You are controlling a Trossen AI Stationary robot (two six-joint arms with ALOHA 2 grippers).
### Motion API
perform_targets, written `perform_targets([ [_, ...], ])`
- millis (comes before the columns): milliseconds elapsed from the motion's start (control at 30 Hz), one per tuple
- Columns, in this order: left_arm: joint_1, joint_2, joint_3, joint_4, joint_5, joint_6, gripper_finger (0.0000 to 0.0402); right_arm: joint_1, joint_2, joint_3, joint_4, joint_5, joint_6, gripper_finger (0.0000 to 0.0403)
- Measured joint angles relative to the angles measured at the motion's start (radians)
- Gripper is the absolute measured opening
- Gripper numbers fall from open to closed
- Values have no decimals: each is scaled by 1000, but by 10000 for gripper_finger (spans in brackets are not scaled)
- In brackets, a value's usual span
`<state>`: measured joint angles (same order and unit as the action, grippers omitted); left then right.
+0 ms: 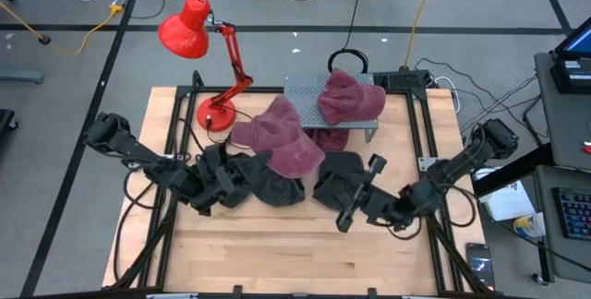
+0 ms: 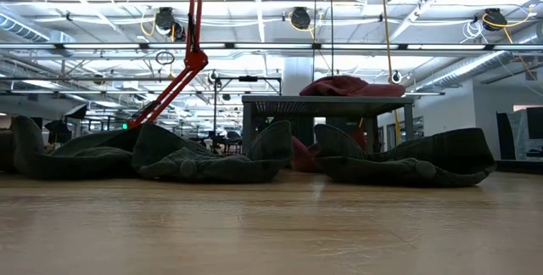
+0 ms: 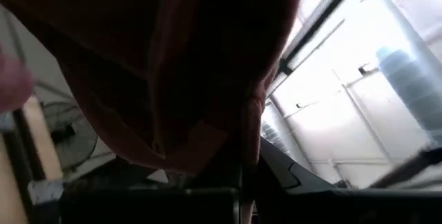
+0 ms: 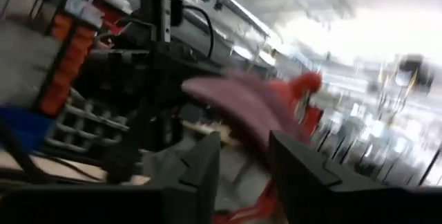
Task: Pick & Place hat
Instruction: Stack the bottom red cap on the red cap on the shelf
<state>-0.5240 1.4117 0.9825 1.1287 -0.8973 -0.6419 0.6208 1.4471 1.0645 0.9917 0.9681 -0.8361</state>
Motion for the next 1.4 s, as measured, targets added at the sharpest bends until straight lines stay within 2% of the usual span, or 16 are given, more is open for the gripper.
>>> perform_targets([
  [133,-1,0,0,39,78,147,9,39,0,0,0,168,309,165],
  [200,-1,0,0,48,126,222,9,58,-4,-2,-2,182,482,178],
  [367,-6,0,0,45,245,405,9,72,-22,-17,-1,20,845,186],
  [567,-20,0,0,45,295,588,9,32,-27,-37,-6,-165,1250,179],
  [733,-27,0,0,43,296,710,9,-36,-27,-45,-28,-331,1539,186],
  [900,-27,0,0,12,315,752,9,-87,-26,-45,-55,-348,1600,192],
  [1233,-26,0,0,-105,290,725,9,-171,-25,-46,14,-490,1621,190],
  [1333,-27,-2,1,-106,278,722,9,-184,-25,-47,40,-550,1627,182],
  [1400,-27,-2,1,-107,276,723,9,-184,-25,-47,42,-554,1638,170],
])
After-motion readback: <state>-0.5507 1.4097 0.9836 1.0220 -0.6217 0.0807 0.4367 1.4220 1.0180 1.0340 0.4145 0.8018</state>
